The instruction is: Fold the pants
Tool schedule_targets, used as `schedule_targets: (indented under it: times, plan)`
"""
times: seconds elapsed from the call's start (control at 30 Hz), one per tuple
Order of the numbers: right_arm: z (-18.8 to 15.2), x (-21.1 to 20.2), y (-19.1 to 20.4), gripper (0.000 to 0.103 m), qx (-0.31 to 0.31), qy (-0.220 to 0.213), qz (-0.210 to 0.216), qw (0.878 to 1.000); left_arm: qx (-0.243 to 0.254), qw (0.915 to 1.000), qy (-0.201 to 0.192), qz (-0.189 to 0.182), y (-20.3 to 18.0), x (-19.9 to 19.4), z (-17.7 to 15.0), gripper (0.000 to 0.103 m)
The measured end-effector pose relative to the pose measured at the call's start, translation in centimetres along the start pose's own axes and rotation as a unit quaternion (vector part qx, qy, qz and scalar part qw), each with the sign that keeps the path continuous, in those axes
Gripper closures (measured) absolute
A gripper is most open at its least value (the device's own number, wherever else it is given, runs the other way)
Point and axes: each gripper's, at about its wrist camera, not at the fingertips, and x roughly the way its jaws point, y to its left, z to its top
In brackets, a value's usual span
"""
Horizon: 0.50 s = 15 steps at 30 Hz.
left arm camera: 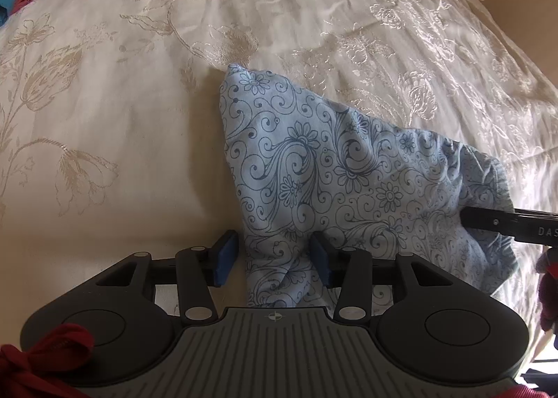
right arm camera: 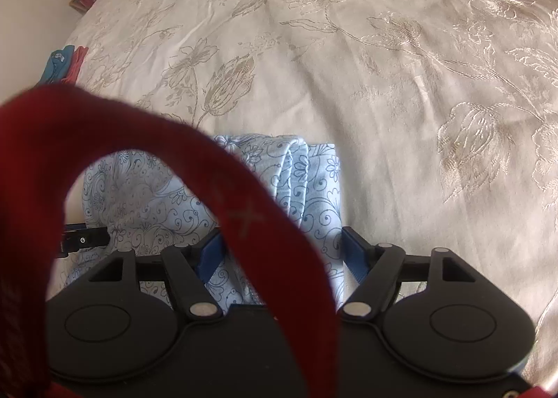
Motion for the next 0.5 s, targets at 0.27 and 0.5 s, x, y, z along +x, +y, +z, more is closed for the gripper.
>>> schedule_targets:
  times: [0.27,0.5]
  plan:
    - [0.04,0.17,0.10,0.026,-0.005,0.000,0.002,1.000,-0.018,0.9998,0.002,-0.007,0.12,0.14,0.25,0.056]
    - [-0.06,0.27,0.14,0.023,-0.007,0.003,0.002,1.000,-0.080,0.9963,-0.025,-0.019,0.82,-0.16,-0.61,0.055]
